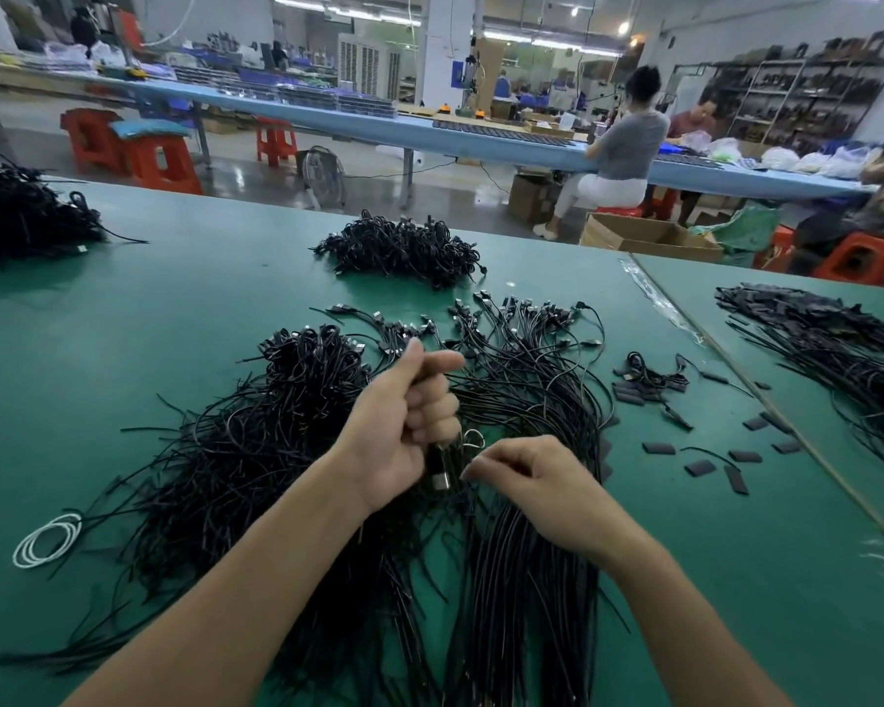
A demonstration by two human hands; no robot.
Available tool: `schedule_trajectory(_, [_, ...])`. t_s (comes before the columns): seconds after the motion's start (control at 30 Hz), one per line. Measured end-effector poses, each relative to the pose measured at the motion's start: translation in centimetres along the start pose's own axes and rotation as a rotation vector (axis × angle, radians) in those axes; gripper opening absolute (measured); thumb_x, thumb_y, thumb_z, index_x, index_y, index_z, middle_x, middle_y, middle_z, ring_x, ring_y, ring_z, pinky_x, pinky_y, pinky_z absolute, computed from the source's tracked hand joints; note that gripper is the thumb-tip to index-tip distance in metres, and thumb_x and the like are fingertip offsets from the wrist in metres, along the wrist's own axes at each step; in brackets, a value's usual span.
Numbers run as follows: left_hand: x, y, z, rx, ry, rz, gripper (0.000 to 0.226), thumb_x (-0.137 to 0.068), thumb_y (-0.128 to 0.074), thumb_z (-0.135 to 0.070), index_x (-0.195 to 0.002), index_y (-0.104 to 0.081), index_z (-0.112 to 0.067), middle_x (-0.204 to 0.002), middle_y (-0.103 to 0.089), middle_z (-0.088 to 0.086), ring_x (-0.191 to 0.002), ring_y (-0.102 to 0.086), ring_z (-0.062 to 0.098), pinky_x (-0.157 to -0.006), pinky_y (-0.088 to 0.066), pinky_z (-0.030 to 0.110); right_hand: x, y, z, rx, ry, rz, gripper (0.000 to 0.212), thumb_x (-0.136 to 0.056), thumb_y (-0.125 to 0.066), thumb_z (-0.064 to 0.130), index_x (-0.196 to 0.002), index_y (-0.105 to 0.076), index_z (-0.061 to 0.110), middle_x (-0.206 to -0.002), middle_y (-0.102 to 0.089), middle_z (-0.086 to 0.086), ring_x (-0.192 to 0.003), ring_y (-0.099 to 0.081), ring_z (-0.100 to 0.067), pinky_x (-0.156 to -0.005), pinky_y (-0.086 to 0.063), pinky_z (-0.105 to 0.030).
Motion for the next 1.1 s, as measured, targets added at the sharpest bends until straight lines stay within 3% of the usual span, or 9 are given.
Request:
schedule_trajectory(0.2, [0.1, 1.9, 1.9, -0.552, -0.177, -0.095, 0.043, -0.108, -0.033, -0.026, -0.102, -0.072, -0.008, -0.075, -0.069, -0.001, -0.075, -0.066, 0.013, -0.071, -0.056, 0.025, 1.2, -0.4, 2.1, 0.125, 0.073, 0.011, 0.021, -0.096, -0.061, 0.032, -0.077, -0.069, 0.029, -0.056, -0.055, 0.009, -0.047, -0.041, -0.003, -0.047, -0.035, -0.021])
schedule_trajectory(0.33, [1.6, 1.0, 3.1, -1.003, -0.054, 0.132, 0.043, -0.107, -0.04, -0.021, -0.073, -0.066, -0.019, -0.06, -0.063, -0.013, -0.055, -0.055, -0.003, -0.055, -0.044, 0.011, 1.2, 1.2, 2.7, 0.154, 0.12, -0.091, 0.02, -0.091, -0.069, 0.03, -0.07, -0.07, 0.028, -0.058, -0.062, 0.005, -0.05, -0.047, -0.002, -0.051, -0.04, -0.02])
schedule_trajectory(0.4, [2.3, 0.6, 3.5, -0.923, 0.045, 0.175, 0.049, -0.104, -0.042, -0.036, -0.06, -0.058, -0.022, -0.05, -0.049, -0.012, -0.045, -0.042, 0.003, -0.047, -0.035, 0.015, 1.1, 2.1, 2.9, 0.104, 0.151, -0.111, 0.018, -0.087, -0.075, 0.03, -0.07, -0.071, 0.025, -0.057, -0.063, 0.003, -0.049, -0.048, -0.003, -0.052, -0.041, -0.021])
schedule_trajectory(0.57, [2.7, -0.1, 3.5, -0.598, 0.267, 0.22, 0.076, -0.091, -0.025, -0.07, -0.064, -0.073, -0.016, -0.047, -0.023, -0.011, -0.043, -0.019, 0.008, -0.044, -0.021, 0.02, 0.7, 2.5, 3.8, -0.18, 0.254, -0.068, 0.015, -0.084, -0.079, 0.027, -0.077, -0.071, 0.017, -0.056, -0.069, -0.003, -0.046, -0.048, -0.015, -0.048, -0.039, -0.03])
schedule_trajectory(0.67, [3.0, -0.5, 2.9, -0.461, 0.333, 0.287, 0.069, -0.094, -0.033, -0.061, -0.059, -0.071, -0.015, -0.042, -0.024, -0.01, -0.038, -0.022, 0.007, -0.041, -0.021, 0.019, 0.2, 2.5, 4.0, -0.237, 0.276, -0.144, 0.022, -0.075, -0.083, 0.042, -0.077, -0.074, 0.022, -0.068, -0.071, 0.0, -0.06, -0.059, -0.01, -0.058, -0.048, -0.024])
schedule_trajectory(0.83, [3.9, -0.4, 1.4, -0.161, 0.309, 0.46, 0.047, -0.097, -0.045, -0.042, -0.093, -0.079, -0.009, -0.055, -0.053, -0.01, -0.049, -0.05, 0.004, -0.049, -0.043, 0.018, -0.1, 1.9, 2.5, -0.262, 0.108, -0.185, 0.033, -0.087, -0.064, 0.051, -0.074, -0.072, 0.022, -0.062, -0.061, 0.004, -0.059, -0.051, -0.013, -0.059, -0.044, -0.033])
schedule_trajectory(0.93, [3.2, -0.6, 1.5, -0.106, 0.231, 0.325, 0.046, -0.095, -0.05, -0.041, -0.102, -0.078, -0.005, -0.072, -0.068, -0.002, -0.064, -0.065, 0.01, -0.059, -0.054, 0.021, 0.1, 0.1, 2.0, -0.164, 0.048, -0.097, 0.032, -0.101, -0.057, 0.03, -0.072, -0.068, 0.023, -0.067, -0.064, 0.0, -0.06, -0.054, -0.024, -0.06, -0.047, -0.044])
schedule_trajectory(1.0, [2.4, -0.4, 1.8, -0.037, 0.144, 0.184, 0.046, -0.093, -0.05, -0.039, -0.104, -0.077, -0.003, -0.086, -0.074, 0.007, -0.078, -0.073, 0.016, -0.067, -0.058, 0.023, 0.3, -0.8, 2.1, -0.028, 0.016, -0.06, 0.035, -0.097, -0.052, 0.016, -0.064, -0.058, 0.026, -0.06, -0.06, 0.009, -0.053, -0.048, -0.007, -0.053, -0.043, -0.034])
schedule_trajectory(1.1, [1.5, 0.3, 2.2, -0.071, -0.032, 0.015, 0.048, -0.093, -0.048, -0.038, -0.106, -0.076, -0.001, -0.105, -0.074, 0.018, -0.098, -0.073, 0.025, -0.079, -0.059, 0.025, 0.7, -1.5, 2.5, 0.209, 0.009, 0.022, 0.031, -0.099, -0.051, 0.018, -0.069, -0.057, 0.019, -0.058, -0.054, 0.006, -0.047, -0.042, -0.008, -0.049, -0.037, -0.026])
Point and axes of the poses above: each hand's wrist, its own x-axis away from the middle knuckle, its own y-axis out of the back of the hand, z = x × y, the point moved 3 cm from there along -x, towards the middle knuckle
